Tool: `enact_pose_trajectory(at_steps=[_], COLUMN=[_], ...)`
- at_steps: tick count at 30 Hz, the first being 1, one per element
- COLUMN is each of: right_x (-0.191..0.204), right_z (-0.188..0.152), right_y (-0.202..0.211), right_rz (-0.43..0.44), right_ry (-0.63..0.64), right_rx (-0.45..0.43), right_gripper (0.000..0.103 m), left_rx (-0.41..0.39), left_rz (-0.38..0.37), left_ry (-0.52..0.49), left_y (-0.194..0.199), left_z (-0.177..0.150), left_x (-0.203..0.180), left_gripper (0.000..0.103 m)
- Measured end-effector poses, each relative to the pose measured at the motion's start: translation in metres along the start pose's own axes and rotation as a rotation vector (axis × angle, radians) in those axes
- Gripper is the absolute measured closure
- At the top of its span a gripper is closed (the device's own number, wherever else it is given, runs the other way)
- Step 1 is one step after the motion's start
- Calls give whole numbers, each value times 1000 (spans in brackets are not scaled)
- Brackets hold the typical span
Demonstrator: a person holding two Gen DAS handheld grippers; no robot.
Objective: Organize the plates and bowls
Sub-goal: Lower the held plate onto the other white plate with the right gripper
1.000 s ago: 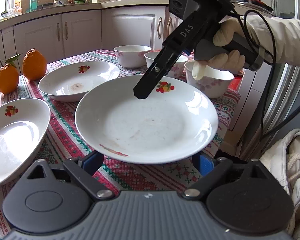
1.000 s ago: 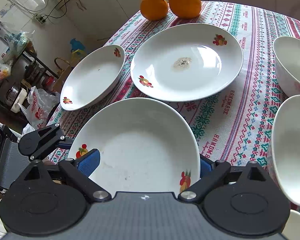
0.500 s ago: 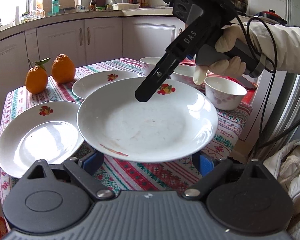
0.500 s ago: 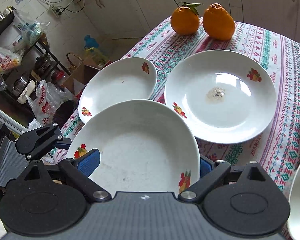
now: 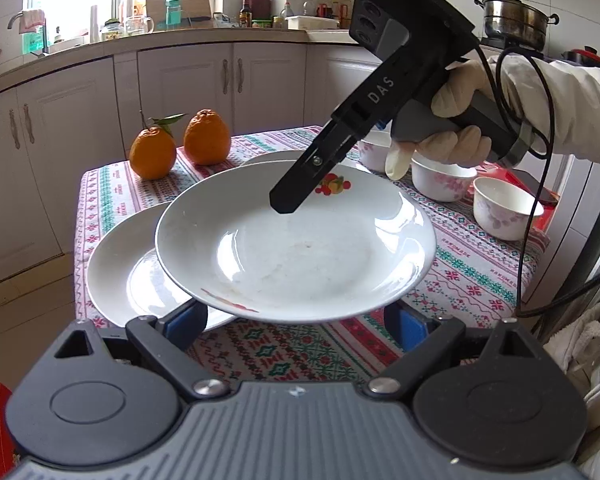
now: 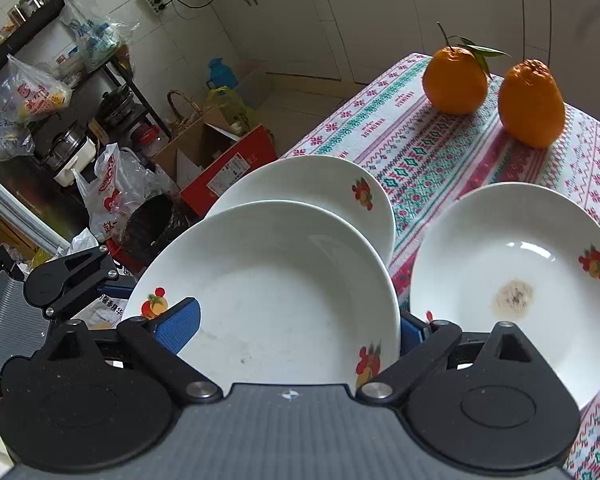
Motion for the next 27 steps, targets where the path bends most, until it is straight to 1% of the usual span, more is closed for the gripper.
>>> enact_pose_trajectory(at_steps=[6,11,17,27], right_x=[8,9,5,-2], right_z=[21,33,43,47], right_y=[-22,-39,-52,-66], right_rz=[26,39,37,29], right_ry=[38,52,48,35], right_rx=[18,30,34,50], right_gripper=[4,4,4,4], left_rx=[5,11,13,25], left_rz=[45,62,67,54], left_ry=[24,49,63,99], left_y=[6,2,-1,-10], left_z=[-4,-6,-8,-12], left_x=[22,37,48,60], left_gripper=[8,8,8,8])
Point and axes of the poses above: each gripper's, at about its wrist camera, not at the fingertips, and y roughly against the way its jaws point, x to its left, z to its top, the point moved 9 cm from there along -y, roughly the way its jaws point, and after that the axes turned 2 degrees about y, right-handed, at the moved point
